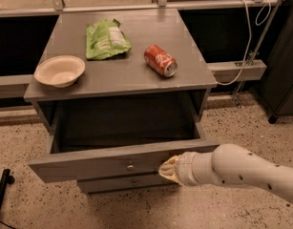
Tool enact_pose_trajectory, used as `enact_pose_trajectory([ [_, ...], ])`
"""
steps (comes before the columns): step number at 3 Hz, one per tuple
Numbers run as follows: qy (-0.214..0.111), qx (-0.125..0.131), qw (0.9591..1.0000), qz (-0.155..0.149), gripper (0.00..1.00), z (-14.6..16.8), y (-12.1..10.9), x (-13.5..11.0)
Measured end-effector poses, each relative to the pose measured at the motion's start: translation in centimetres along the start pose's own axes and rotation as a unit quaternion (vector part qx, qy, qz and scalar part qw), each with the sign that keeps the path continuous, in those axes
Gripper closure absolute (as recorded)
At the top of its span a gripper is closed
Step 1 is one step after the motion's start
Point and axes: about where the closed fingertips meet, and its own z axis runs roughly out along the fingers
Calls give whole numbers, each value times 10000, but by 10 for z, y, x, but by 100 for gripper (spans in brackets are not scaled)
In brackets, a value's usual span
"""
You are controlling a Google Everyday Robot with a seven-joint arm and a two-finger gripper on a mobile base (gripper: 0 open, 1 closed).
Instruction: Close top drawer
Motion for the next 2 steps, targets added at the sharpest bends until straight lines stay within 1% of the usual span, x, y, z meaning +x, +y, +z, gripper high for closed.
enact_pose_trajectory([
  [1, -142, 9, 9999, -67, 100, 9, 0, -4],
  [2, -464, 264, 9983, -246, 100, 32, -12, -14],
])
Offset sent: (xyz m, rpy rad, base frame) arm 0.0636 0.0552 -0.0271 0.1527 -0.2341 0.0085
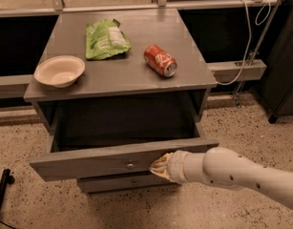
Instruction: Close top drawer
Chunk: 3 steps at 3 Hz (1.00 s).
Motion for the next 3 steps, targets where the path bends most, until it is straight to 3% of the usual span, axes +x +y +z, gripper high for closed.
enact_pose_trajectory([
  [1, -50, 66, 10000, -50, 100, 6, -3, -2],
  [3, -307, 458, 9981, -281, 100, 53, -35, -10],
])
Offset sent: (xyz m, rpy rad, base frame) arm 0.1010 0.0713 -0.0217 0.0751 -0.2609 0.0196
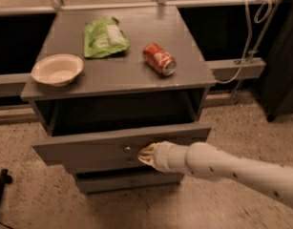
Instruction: Close top drawer
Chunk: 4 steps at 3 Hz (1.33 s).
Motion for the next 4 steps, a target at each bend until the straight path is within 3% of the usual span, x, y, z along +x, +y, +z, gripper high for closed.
enact_pose_trajectory([
  [1, -83, 174, 9998, -100, 100, 24, -16, -4],
  [2, -83, 174, 9998, -101, 100, 24, -16, -4],
  [4, -208, 348, 9986, -335, 100, 72, -45, -14],
])
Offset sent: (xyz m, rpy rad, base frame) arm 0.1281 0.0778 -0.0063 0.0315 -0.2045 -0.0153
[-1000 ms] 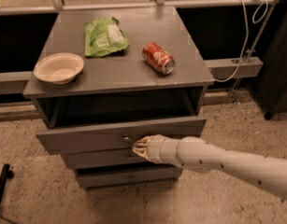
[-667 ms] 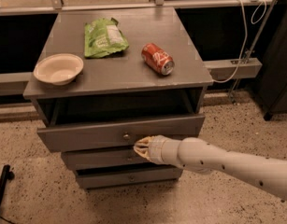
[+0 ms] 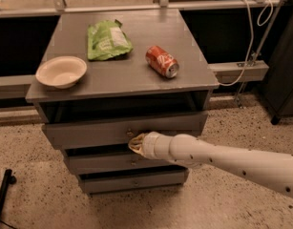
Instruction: Close top drawer
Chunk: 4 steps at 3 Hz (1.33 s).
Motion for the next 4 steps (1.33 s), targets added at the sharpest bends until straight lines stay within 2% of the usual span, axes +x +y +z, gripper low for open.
enact_pose_trajectory([
  [1, 0, 0, 10000, 0, 100, 0, 1, 0],
  [2, -326, -234, 9982, -436, 100, -6, 15, -9],
  [3, -517, -393, 9940, -878, 100, -50, 36, -10],
  [4, -692, -365, 9933, -852, 81, -101, 23, 2],
])
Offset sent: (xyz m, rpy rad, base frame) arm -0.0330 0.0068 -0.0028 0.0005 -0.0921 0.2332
